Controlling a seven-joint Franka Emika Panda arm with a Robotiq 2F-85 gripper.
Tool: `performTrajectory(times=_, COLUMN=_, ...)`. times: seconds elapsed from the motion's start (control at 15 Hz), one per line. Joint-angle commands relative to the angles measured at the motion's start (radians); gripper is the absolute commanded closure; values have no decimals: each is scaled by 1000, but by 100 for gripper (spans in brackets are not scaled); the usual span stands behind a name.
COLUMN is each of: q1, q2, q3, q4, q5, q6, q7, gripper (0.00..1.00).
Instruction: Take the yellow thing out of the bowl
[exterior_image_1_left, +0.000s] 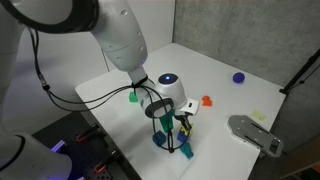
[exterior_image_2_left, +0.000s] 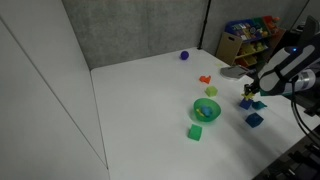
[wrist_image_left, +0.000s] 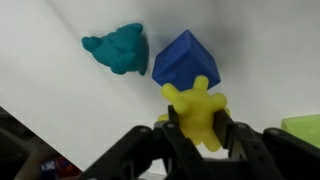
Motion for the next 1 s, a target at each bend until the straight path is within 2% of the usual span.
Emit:
performTrajectory(times=0.0, q1=-6, q2=-20, q3=0, q4=-40, q5=17, q6=39, q7=-13, gripper=86)
performTrajectory(times=0.07, q1=-6, q2=-20, q3=-1, q4=-46, q5=17, q6=47, q7=-15, gripper=86)
performTrajectory(times=0.13, q1=-6, q2=-20, q3=-2, q4=-49, q5=17, q6=52, q7=-16, gripper=80)
performTrajectory(times=0.2, q1=-7, q2=-21, q3=-2, q4=-54, q5=17, q6=53, q7=-18, gripper=36)
performTrajectory(times=0.33, q1=-9, q2=-23, q3=-4, q4=-60, q5=17, q6=58, q7=-20, gripper=35)
performTrajectory(times=0.53, q1=-13, q2=-34, q3=-7, q4=-73, q5=16, q6=47, q7=-23, gripper=12)
performTrajectory(times=0.67, q1=-12, q2=-51, q3=-10, q4=-81, q5=13, q6=37, q7=-26, gripper=1)
performTrajectory(times=0.93, q1=19, q2=-108, q3=-39, q4=-93, q5=3, q6=13, q7=-39, gripper=0)
